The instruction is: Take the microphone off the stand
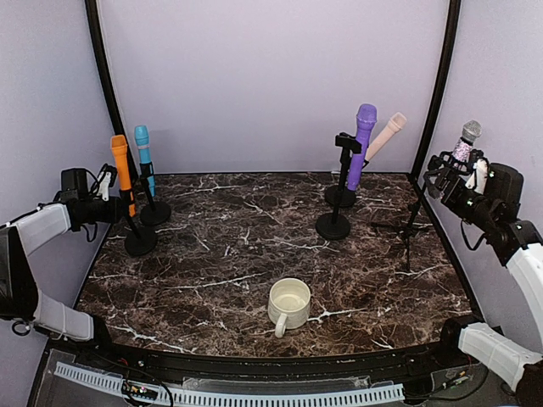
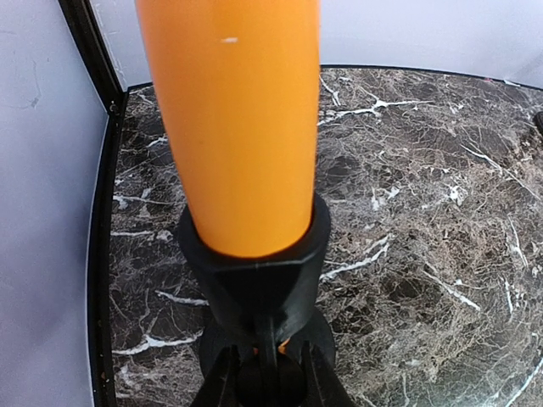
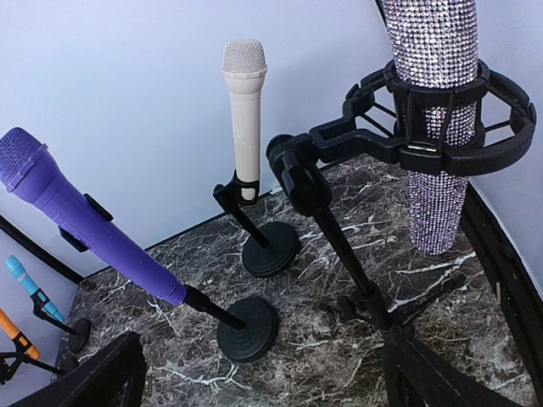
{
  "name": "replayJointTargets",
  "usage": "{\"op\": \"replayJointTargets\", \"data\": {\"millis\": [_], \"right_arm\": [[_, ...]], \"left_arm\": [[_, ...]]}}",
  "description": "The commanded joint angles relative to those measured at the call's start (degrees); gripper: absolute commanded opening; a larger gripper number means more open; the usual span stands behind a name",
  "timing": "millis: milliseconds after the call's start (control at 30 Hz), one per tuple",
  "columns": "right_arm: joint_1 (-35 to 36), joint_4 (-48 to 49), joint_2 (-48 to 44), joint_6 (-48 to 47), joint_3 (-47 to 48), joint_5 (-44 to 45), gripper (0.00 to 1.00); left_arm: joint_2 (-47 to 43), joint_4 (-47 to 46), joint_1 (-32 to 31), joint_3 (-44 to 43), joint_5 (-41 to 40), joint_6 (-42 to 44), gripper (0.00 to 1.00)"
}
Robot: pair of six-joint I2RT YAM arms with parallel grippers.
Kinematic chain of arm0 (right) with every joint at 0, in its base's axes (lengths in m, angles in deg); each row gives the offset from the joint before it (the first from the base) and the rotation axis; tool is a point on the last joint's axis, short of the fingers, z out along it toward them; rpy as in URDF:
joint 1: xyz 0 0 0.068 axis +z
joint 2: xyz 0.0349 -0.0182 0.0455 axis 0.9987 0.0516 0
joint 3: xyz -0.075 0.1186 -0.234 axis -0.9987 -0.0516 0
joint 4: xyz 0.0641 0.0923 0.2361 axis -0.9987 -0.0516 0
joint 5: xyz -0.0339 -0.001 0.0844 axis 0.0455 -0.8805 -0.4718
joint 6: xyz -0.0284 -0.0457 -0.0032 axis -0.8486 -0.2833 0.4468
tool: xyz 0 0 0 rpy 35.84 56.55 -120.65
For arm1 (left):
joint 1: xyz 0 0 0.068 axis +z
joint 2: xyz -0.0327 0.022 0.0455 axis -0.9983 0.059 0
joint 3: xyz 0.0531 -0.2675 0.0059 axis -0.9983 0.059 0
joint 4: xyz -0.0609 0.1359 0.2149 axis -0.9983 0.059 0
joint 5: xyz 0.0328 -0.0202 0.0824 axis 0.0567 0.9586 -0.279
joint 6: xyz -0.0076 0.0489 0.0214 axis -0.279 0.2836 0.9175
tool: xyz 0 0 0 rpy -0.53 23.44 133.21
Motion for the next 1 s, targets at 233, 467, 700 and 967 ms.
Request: {"op": "replayJointTargets", "data": {"millis": [233,467,700,967], "right_arm": [[-0.13,0.72,-0.92,-5.24,2.28,-13.05,0.98],[1.84,-0.03,-0.80,-6.98,2.19,-23.15,0.97],[14.98,2.94,2.95,-4.79,1.45,-19.23,0.97],[40.96,13.66,14.27,-0.72,5.19,0.30,0.96]], "left_arm": [[-6.68,-2.43,-2.40,2.05,6.49,-1.13,0.00],[-11.11,-2.86,-13.68,3.91,5.22,-2.69,0.00],[-11.94,-8.79,-25.88,5.36,10.67,-7.58,0.00],[-6.09,-9.04,-38.34,1.13,10.68,-4.55,0.00]]}}
